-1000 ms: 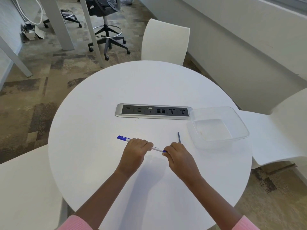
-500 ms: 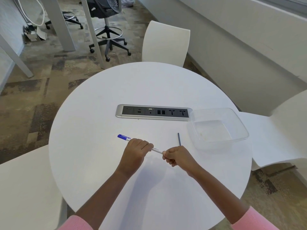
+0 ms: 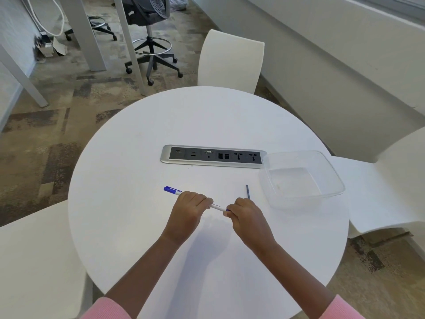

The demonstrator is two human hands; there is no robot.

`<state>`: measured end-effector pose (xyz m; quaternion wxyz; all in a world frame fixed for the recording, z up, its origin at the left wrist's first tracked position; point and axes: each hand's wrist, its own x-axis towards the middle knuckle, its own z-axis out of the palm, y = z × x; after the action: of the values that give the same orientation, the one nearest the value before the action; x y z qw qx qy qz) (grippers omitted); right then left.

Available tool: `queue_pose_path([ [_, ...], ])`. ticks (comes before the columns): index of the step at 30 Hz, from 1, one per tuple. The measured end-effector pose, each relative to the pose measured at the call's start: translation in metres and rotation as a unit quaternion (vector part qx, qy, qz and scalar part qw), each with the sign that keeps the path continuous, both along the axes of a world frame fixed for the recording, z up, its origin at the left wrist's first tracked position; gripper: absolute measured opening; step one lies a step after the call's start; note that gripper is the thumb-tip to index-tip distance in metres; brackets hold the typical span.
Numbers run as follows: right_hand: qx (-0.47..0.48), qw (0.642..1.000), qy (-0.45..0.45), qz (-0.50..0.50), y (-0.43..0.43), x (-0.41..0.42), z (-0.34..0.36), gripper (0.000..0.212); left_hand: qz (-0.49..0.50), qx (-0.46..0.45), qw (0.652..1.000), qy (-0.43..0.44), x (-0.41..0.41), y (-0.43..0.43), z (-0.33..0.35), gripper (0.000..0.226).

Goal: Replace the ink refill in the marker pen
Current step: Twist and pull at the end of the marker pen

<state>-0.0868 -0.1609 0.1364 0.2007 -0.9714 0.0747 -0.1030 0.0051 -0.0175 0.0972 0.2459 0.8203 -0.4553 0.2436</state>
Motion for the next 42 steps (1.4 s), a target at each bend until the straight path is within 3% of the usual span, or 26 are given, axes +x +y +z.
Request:
queue_pose_path([
  [4,0.211,0.967,0.139,-0.03,-0.003,0.001,0.016,0.022,-0.014,-0.02,1.0,-0.011,0.0,-0.001,-0.001,0.017],
  [7,0.418,0.88,0.207,-0.092,-0.011,0.007,0.025,0.03,-0.022,-0.021,0.999,-0.017,0.0,0.0,-0.001,0.015],
  [9,0.501,0.82,0.257,-0.107,-0.015,0.01,0.03,0.032,-0.017,-0.016,0.999,-0.023,0.0,-0.001,-0.001,0.014],
  [11,0.525,0.802,0.262,-0.113,-0.016,0.01,0.031,0.032,-0.012,-0.011,1.0,-0.02,0.0,-0.002,0.0,0.014],
  [13,0.472,0.849,0.215,-0.1,-0.014,0.008,0.028,0.029,0.001,-0.006,1.0,-0.019,0.001,-0.002,0.001,0.019],
  [16,0.273,0.953,0.117,-0.055,-0.009,0.0,0.017,0.011,0.012,0.004,1.0,-0.017,0.003,-0.001,0.003,0.021],
  [18,0.138,0.988,0.06,-0.022,-0.005,-0.005,0.01,0.013,0.012,0.008,1.0,-0.022,0.005,0.0,0.003,0.022],
  [22,-0.074,0.997,-0.036,0.013,-0.003,-0.005,0.001,0.025,-0.004,-0.003,1.0,-0.017,0.003,0.0,0.002,0.017],
  [26,-0.083,0.995,-0.042,0.033,-0.004,-0.001,0.0,0.019,-0.008,-0.001,1.0,-0.007,0.002,0.001,-0.003,0.016],
  [29,0.026,0.999,0.027,0.023,-0.002,0.002,0.008,0.018,-0.012,-0.006,1.0,-0.008,0.001,0.001,-0.004,0.019],
  [32,0.182,0.974,0.139,-0.003,-0.006,0.004,0.017,0.022,-0.013,-0.014,1.0,-0.018,0.0,0.001,-0.005,0.017],
  [37,0.423,0.872,0.237,-0.072,-0.016,0.01,0.029,0.034,-0.022,-0.022,0.999,-0.032,0.001,0.0,-0.004,0.015],
  [40,0.533,0.781,0.306,-0.107,-0.02,0.012,0.033,0.03,-0.026,-0.027,0.999,-0.033,0.001,-0.001,-0.002,0.015],
  [42,0.545,0.777,0.294,-0.114,-0.02,0.011,0.032,0.031,-0.018,-0.023,0.999,-0.027,0.002,-0.001,-0.004,0.015],
])
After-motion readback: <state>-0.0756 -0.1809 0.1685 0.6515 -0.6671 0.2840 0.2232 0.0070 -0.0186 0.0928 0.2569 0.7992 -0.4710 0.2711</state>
